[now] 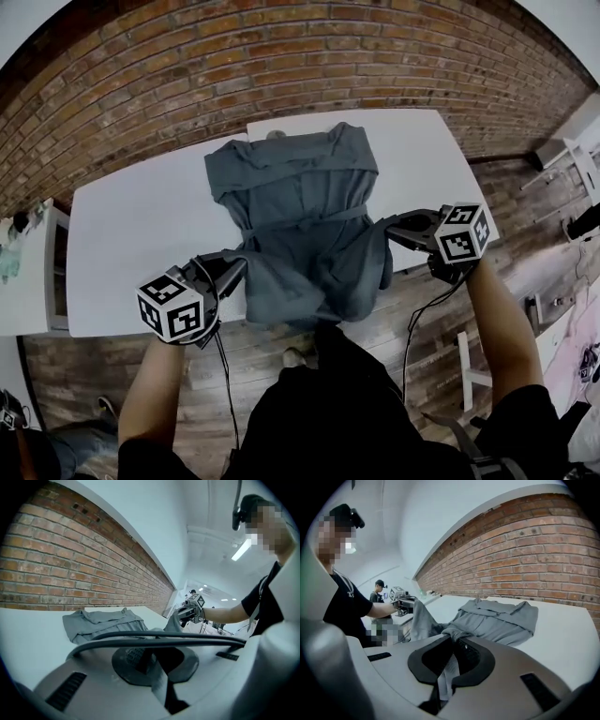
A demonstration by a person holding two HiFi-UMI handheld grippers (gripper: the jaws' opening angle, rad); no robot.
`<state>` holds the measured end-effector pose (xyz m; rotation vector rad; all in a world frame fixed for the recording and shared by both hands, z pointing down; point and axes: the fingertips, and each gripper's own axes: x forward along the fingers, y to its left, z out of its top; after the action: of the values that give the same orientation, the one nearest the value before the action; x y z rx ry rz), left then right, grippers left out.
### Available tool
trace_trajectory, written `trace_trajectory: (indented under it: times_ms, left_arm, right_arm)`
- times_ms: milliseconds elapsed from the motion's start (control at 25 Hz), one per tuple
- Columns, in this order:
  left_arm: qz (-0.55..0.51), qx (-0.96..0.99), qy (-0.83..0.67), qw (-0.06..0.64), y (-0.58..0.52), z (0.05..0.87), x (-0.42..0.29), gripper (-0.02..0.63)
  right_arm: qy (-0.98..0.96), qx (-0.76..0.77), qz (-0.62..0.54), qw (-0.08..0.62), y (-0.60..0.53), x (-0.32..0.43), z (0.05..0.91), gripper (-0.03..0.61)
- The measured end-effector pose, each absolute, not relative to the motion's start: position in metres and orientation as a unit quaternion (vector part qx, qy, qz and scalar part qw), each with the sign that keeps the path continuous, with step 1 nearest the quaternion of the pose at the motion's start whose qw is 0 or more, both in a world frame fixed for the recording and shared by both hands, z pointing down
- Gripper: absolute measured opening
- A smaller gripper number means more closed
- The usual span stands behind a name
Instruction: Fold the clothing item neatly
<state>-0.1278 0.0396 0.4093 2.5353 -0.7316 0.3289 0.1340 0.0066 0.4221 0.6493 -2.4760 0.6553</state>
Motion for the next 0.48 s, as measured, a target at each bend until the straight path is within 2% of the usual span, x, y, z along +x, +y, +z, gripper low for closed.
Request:
trace_trajectory:
  times_ms: [160,480]
  left_arm:
    - [0.127,0.917,-0.295,0.237,-0.015,0.411,-0.131,0.005]
    - [0.136,0.870,-0.366,0.303,-0.109,0.461,-0.143,0.005]
  right_arm:
    - [-0.900,0.257,0.251,0.249,-0.053,0.142,0.425,0.008]
    - [-0.879,0.248,0.287,0.290,-0.157,0.139,0.477,0.008]
